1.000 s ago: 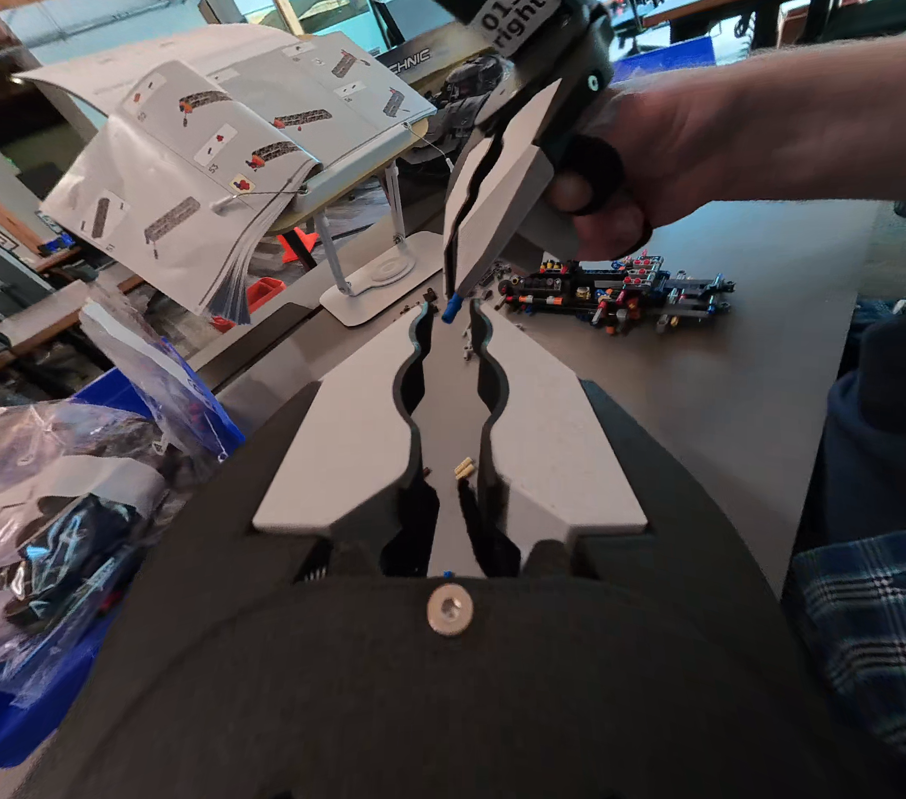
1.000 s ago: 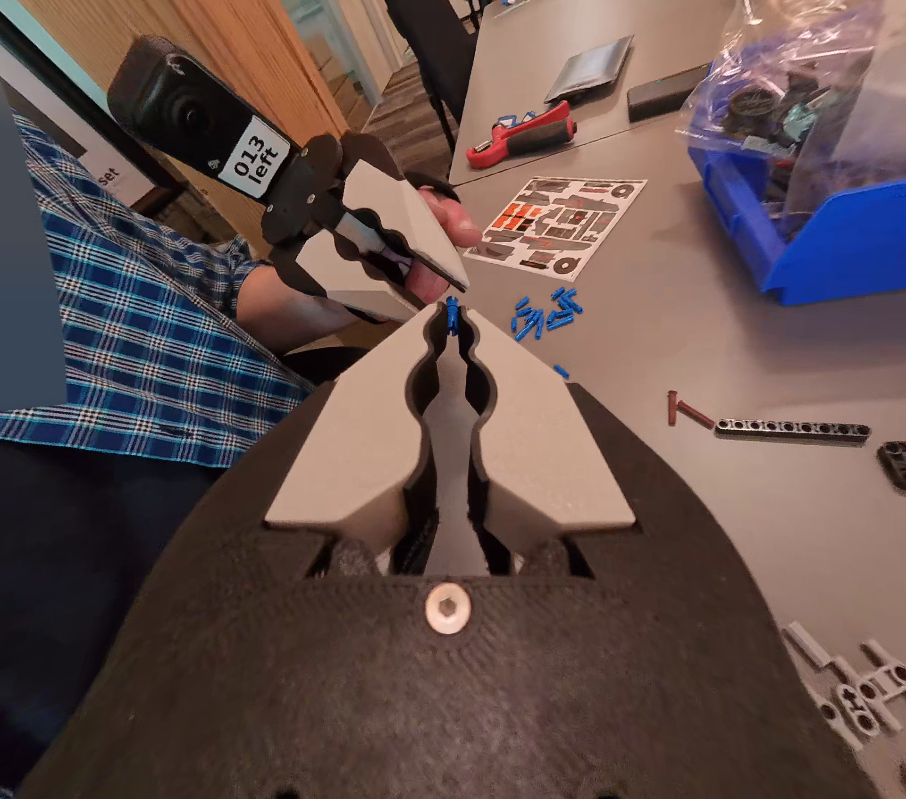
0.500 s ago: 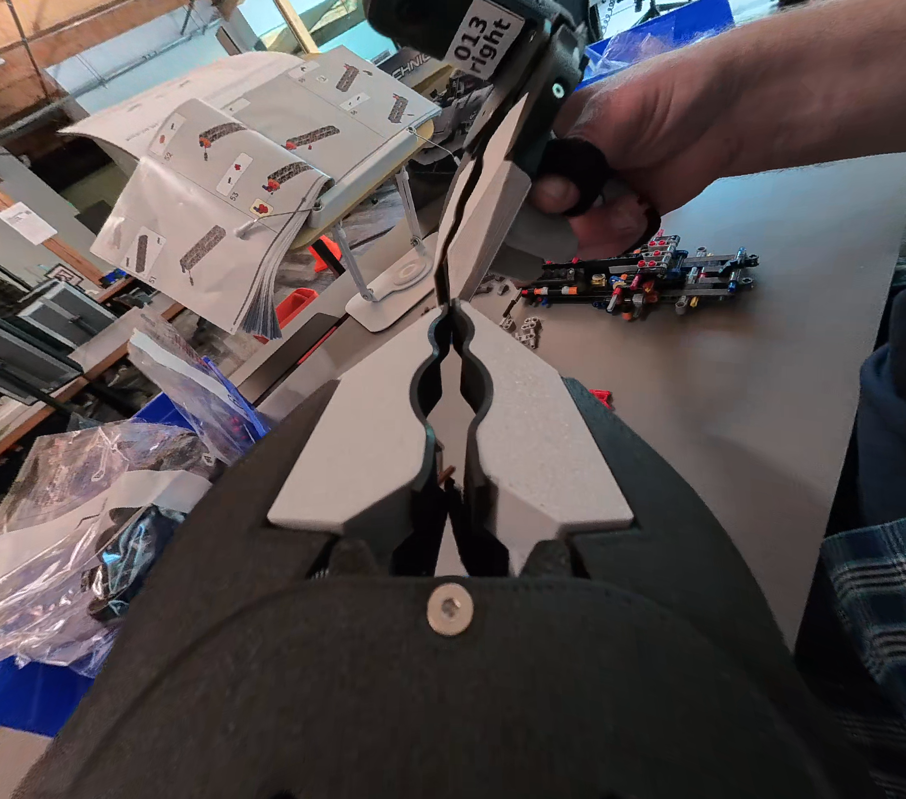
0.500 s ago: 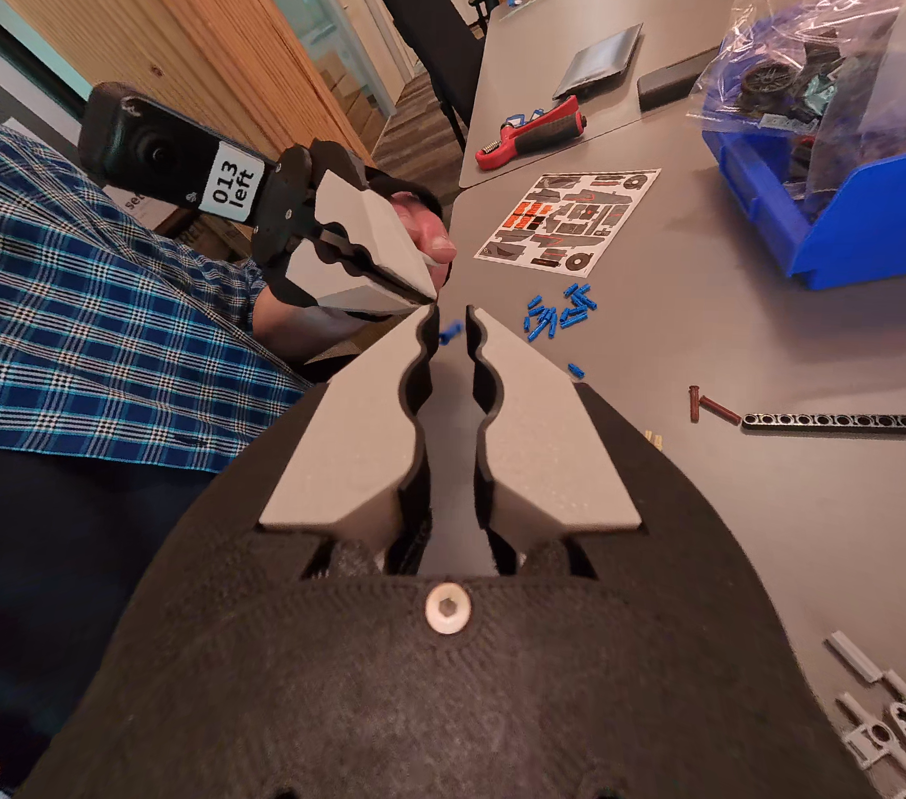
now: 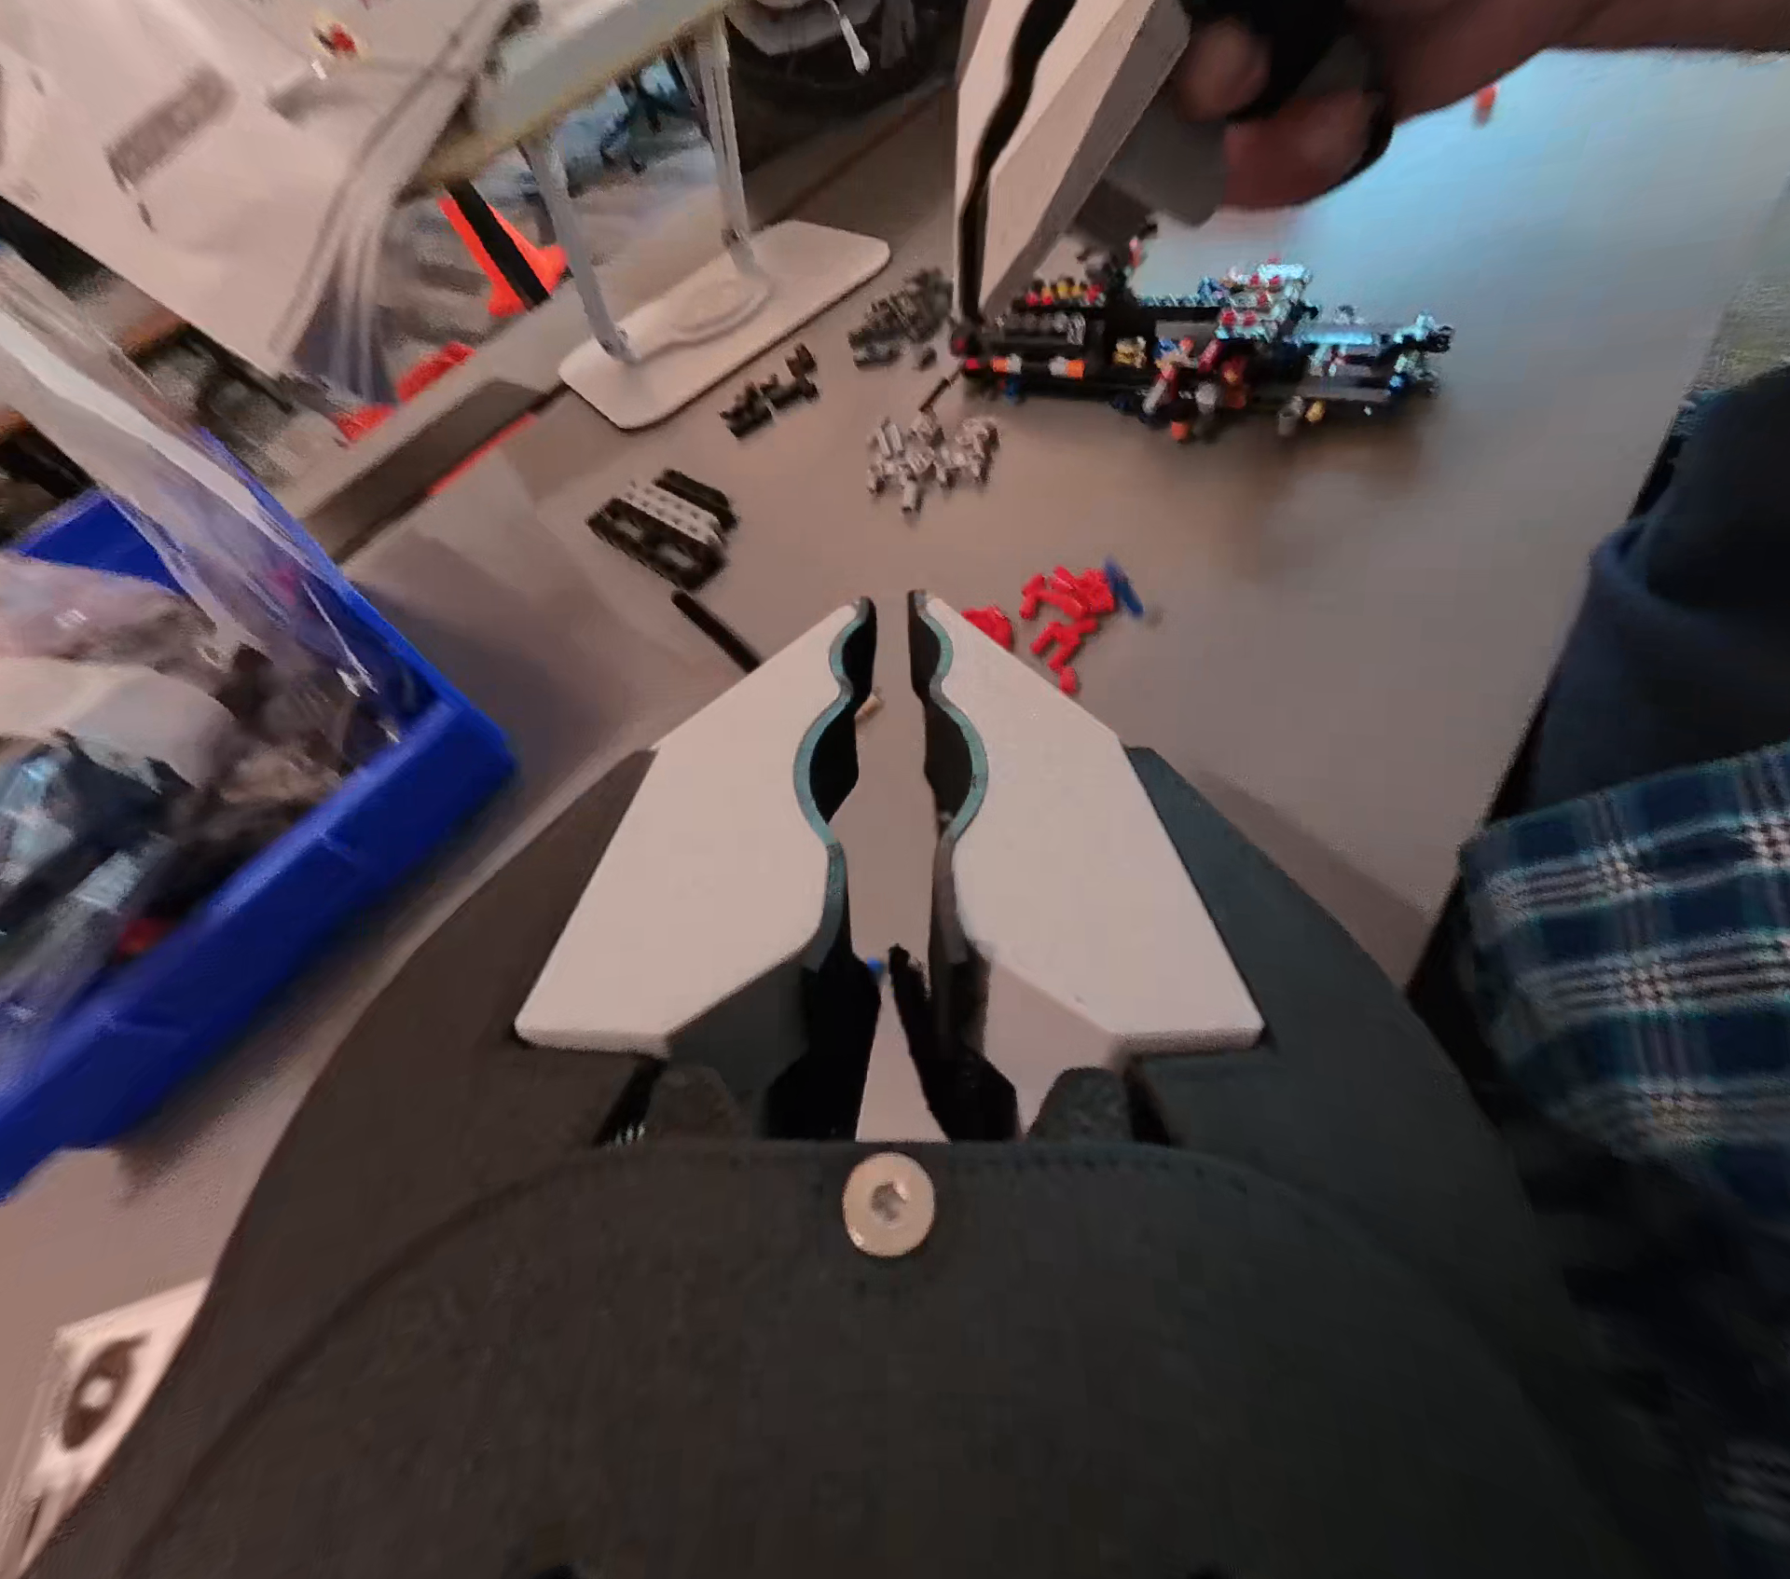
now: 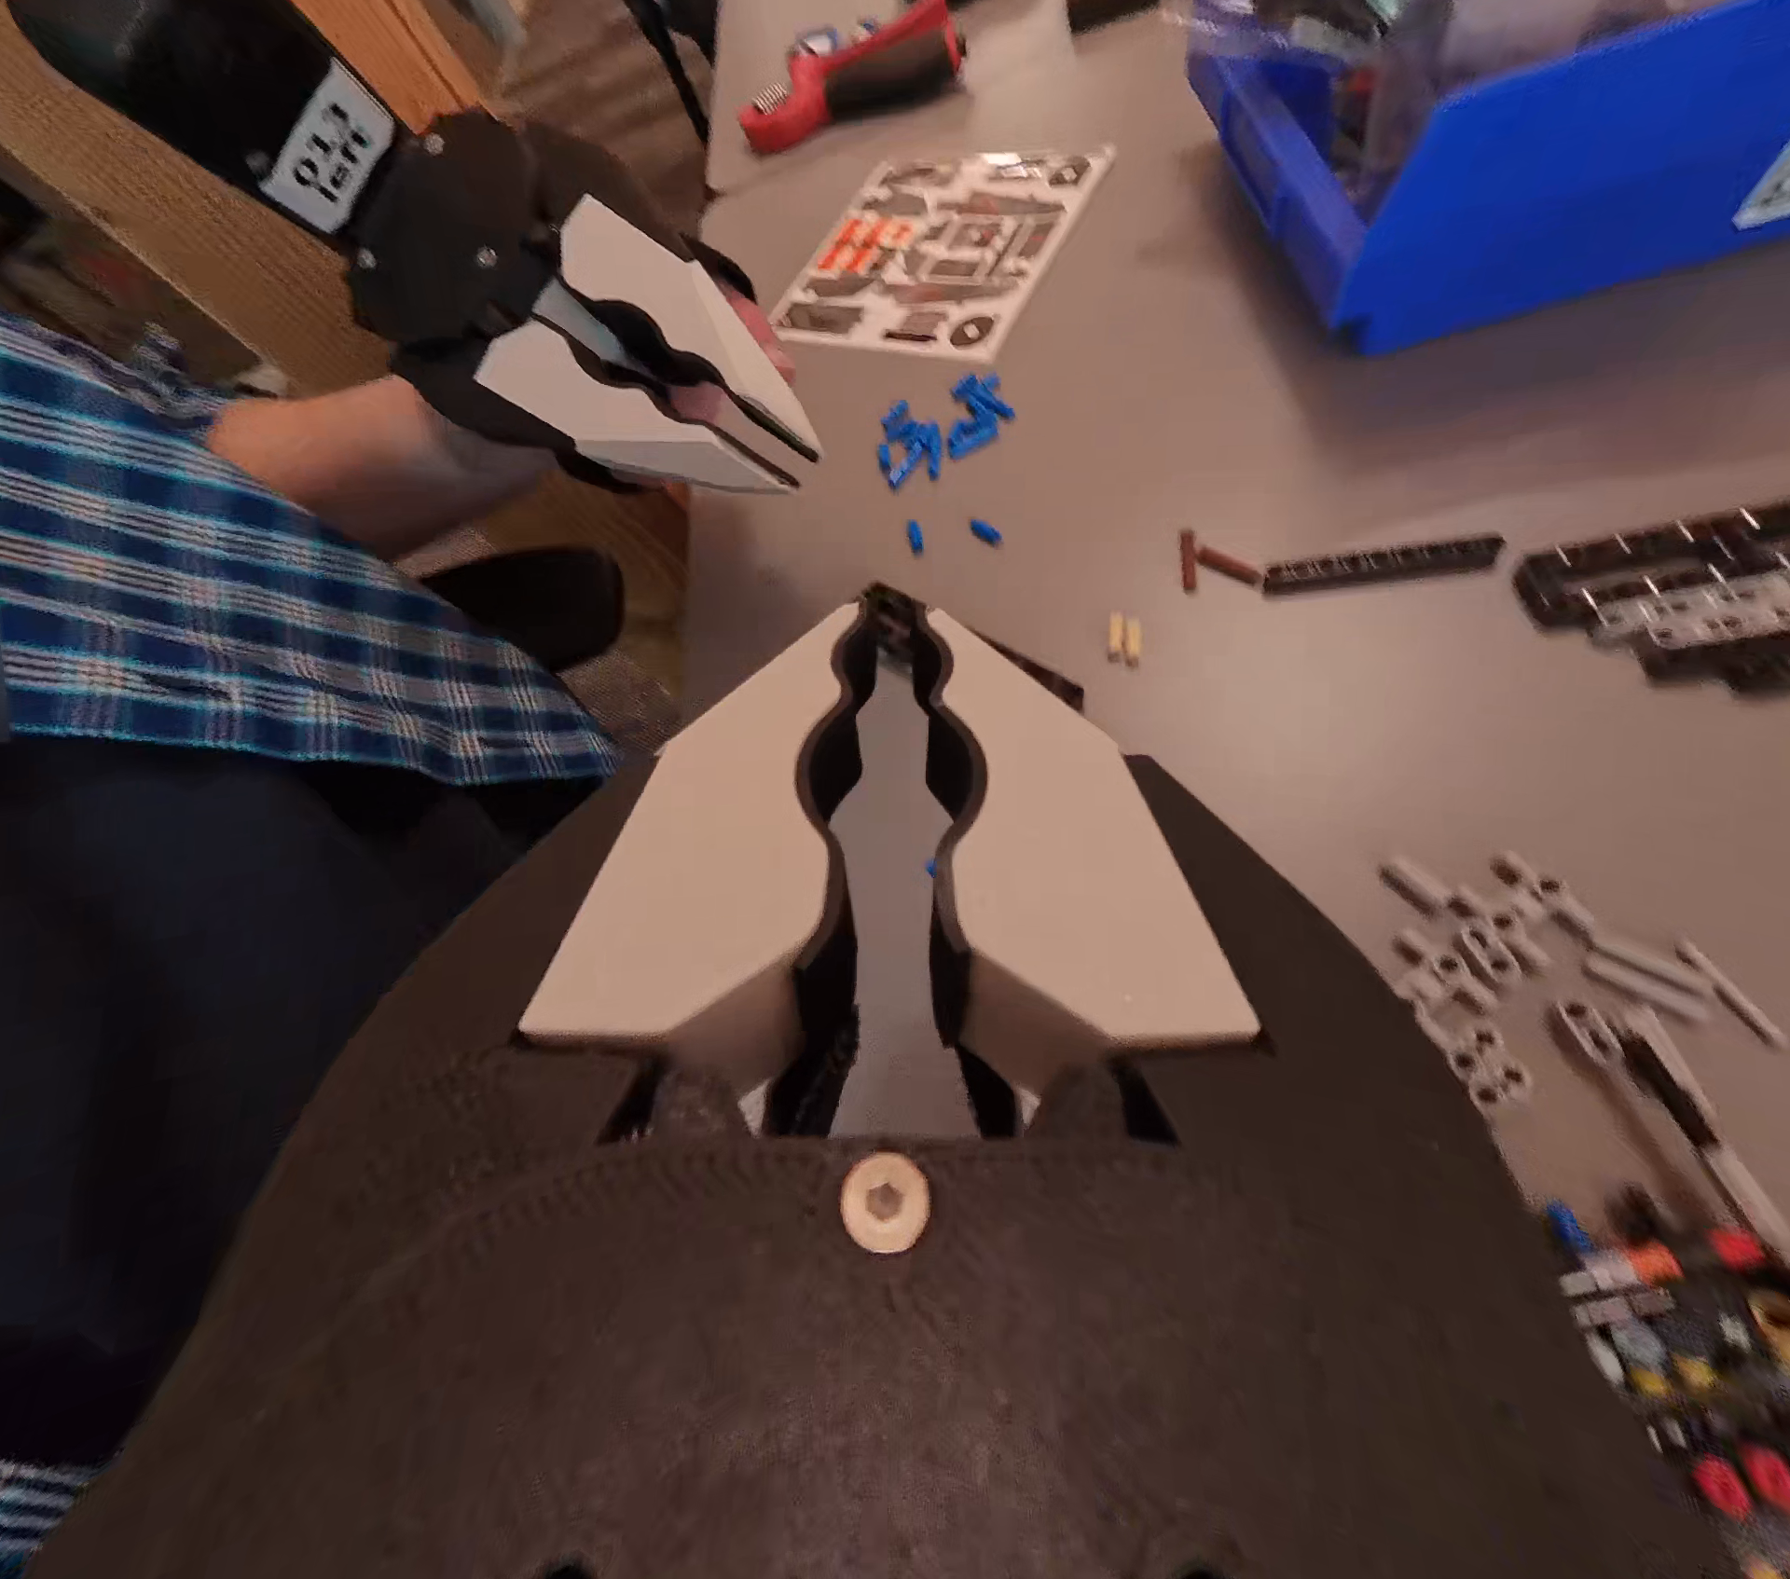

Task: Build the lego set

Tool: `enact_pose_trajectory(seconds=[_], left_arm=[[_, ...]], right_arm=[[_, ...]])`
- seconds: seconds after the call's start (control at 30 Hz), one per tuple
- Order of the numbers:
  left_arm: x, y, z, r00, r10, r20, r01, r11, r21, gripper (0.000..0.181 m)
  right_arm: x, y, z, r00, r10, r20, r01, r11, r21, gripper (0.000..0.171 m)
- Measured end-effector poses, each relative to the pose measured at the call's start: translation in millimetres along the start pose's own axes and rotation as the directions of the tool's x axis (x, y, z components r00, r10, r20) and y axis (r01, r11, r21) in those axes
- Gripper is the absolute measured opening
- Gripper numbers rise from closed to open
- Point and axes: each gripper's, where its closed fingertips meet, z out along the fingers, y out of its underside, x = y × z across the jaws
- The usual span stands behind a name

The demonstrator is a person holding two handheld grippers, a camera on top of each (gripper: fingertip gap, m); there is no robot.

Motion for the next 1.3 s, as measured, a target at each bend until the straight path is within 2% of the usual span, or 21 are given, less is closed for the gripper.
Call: enact_pose_trajectory(seconds=[0.17, 0.23, 0.37, 0.53, 0.67, 0.83, 0.97, 1.2, 1.3], left_arm=[[24.3, 28.6, 8.4, 0.995, -0.028, -0.094, 0.018, 0.995, -0.098, 0.008], [33.3, 27.3, 13.5, 0.991, -0.027, -0.129, 0.013, 0.995, -0.103, 0.009], [58.0, 25.0, 28.3, 0.974, -0.007, -0.227, -0.02, 0.993, -0.117, 0.01], [75.8, 23.2, 40.7, 0.958, 0.025, -0.286, -0.065, 0.989, -0.134, 0.011], [83.3, 19.1, 44.9, 0.955, 0.02, -0.296, -0.059, 0.99, -0.126, 0.011], [86.6, 18.0, 47.1, 0.956, 0.014, -0.294, -0.054, 0.99, -0.131, 0.011], [89.9, 14.7, 48.9, 0.955, 0.022, -0.295, -0.061, 0.99, -0.125, 0.011], [90.4, 17.0, 47.5, 0.956, 0.01, -0.292, -0.048, 0.991, -0.124, 0.011], [88.8, 18.0, 47.1, 0.956, 0.002, -0.293, -0.04, 0.992, -0.123, 0.012]], right_arm=[[10.7, 50.6, -11.7, 0.988, -0.057, -0.145, 0.031, 0.984, -0.176, 0.013], [12.7, 76.2, -19.2, 0.973, -0.101, -0.206, 0.044, 0.963, -0.265, 0.012], [13.8, 123.2, -39.4, 0.948, -0.168, -0.269, 0.043, 0.909, -0.415, 0.02], [8.2, 155.6, -57.0, 0.919, -0.245, -0.309, 0.043, 0.84, -0.54, 0.025], [9.7, 167.8, -62.7, 0.877, -0.307, -0.369, 0.035, 0.807, -0.589, 0.023], [16.3, 160.4, -59.8, 0.83, -0.333, -0.448, 0.054, 0.847, -0.529, 0.023], [27.8, 163.9, -55.0, 0.783, -0.38, -0.492, 0.048, 0.826, -0.561, 0.022], [29.3, 171.0, -49.8, 0.808, -0.329, -0.488, -0.005, 0.825, -0.566, 0.003], [30.7, 170.6, -48.5, 0.828, -0.281, -0.486, -0.037, 0.836, -0.547, 0.002]])
